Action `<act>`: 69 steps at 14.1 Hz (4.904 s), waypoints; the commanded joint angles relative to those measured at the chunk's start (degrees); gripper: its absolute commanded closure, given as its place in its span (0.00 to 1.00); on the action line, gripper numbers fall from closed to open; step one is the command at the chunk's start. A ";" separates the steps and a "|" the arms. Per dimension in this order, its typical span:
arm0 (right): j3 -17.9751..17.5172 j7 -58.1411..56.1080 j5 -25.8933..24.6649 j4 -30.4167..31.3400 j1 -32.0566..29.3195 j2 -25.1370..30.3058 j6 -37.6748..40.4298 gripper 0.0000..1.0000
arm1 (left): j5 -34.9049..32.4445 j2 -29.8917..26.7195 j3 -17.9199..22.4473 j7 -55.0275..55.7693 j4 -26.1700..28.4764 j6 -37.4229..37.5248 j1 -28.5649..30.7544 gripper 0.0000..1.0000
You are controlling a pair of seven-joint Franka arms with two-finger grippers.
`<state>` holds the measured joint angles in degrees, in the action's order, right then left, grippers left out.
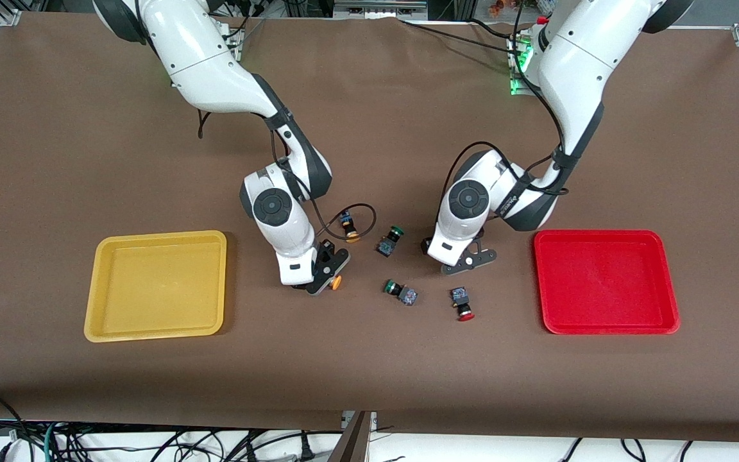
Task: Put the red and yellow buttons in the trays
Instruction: 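Carry the yellow button into the yellow tray while the left gripper carries red into red, then release the yellow button with the right gripper while the left gripper releases red, then grasp the second yellow button with the right gripper while the left gripper grasps red, then carry the yellow button into the yellow tray while the left gripper carries red into red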
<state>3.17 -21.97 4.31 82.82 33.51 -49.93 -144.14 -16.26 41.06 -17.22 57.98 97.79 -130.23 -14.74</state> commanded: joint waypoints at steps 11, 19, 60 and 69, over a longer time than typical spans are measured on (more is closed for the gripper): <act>2.80 -27.91 0.78 0.59 -17.76 11.43 23.64 0.95 | -1.32 -8.26 0.26 -7.04 0.56 8.49 5.66 0.92; 2.72 -36.74 1.48 5.07 -27.97 7.57 14.59 0.54 | -1.49 -10.04 0.70 -43.18 -0.14 10.44 21.40 0.86; -7.03 53.09 -0.17 14.30 4.11 9.50 5.10 0.48 | 0.53 11.06 4.83 -19.93 -18.34 -7.58 1.99 0.00; -2.47 42.74 -1.15 13.25 3.49 12.57 10.80 0.99 | 0.53 9.30 4.83 -20.10 -14.82 -10.31 3.04 0.97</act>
<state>-1.16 24.31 3.55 95.70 36.87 -40.12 -136.59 -14.44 52.03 -12.28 37.09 81.58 -140.24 -12.08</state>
